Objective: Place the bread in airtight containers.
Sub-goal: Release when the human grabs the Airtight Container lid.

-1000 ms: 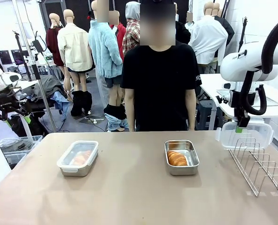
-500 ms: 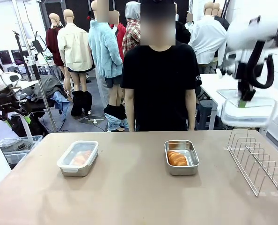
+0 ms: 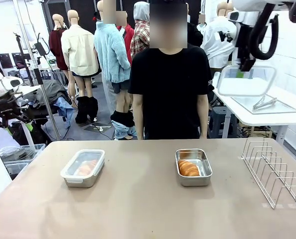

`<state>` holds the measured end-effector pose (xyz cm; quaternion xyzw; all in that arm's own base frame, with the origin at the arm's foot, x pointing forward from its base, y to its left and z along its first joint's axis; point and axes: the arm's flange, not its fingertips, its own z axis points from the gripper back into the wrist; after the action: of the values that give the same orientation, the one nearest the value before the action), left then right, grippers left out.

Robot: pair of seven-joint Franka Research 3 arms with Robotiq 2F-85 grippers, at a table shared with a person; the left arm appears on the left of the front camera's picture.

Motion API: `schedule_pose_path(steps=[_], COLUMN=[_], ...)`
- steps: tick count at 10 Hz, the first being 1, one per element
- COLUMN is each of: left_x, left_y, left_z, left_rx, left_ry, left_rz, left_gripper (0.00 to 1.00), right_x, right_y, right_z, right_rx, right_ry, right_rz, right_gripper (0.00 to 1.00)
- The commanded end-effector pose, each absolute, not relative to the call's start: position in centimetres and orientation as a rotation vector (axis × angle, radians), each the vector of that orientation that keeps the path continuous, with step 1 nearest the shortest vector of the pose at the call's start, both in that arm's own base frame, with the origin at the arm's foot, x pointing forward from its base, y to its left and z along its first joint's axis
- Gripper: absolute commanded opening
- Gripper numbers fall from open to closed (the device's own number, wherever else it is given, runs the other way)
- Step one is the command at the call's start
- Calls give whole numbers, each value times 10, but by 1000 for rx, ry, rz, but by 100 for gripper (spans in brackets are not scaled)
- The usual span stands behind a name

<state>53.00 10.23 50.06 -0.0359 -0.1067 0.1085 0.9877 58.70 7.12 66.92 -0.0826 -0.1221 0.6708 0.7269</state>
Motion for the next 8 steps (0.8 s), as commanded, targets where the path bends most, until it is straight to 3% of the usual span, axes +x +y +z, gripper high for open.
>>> schedule_pose_path(steps=[1, 3, 4, 8], left_x=[529, 529, 529, 529], left_y=[102, 102, 102, 102], left_z=[502, 502, 502, 502], left_rx=[-54, -54, -54, -54], left_ry=[-218, -218, -218, -218], left_rz=[227, 227, 227, 227], left_gripper=[72, 72, 72, 72], right_x=[627, 642, 622, 622], right_y=[84, 96, 90, 90], right_z=[660, 653, 653, 653], right_rx=[-213, -216, -190, -190], right_ry=[-298, -271, -303, -303], right_rz=[1503, 1523, 1504, 1504], right_gripper=[0, 0, 0, 0])
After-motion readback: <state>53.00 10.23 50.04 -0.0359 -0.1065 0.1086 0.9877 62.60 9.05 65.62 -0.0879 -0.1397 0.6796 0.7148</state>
